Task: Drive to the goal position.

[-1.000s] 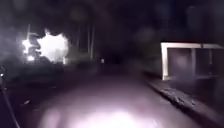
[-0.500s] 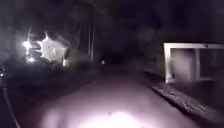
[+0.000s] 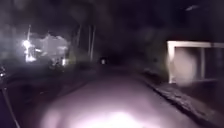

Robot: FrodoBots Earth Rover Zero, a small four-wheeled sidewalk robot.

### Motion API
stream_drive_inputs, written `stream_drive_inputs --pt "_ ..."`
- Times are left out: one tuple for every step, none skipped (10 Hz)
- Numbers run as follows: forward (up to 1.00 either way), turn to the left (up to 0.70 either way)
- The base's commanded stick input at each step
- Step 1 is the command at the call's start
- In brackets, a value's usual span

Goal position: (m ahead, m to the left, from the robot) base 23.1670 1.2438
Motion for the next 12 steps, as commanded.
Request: stream_drive_inputs --pt "0.5 -0.45" --pt "0.5 0.01" --pt "0.5 0.05" --pt "0.5 0.03" --pt "0.5 0.05" --pt "0.5 0.12" --pt "0.5 0.07" --pt "0.5 0.03" --pt "0.5 0.07" --pt "0.5 0.0" --pt "0.5 0.0" --pt "0.5 0.01"
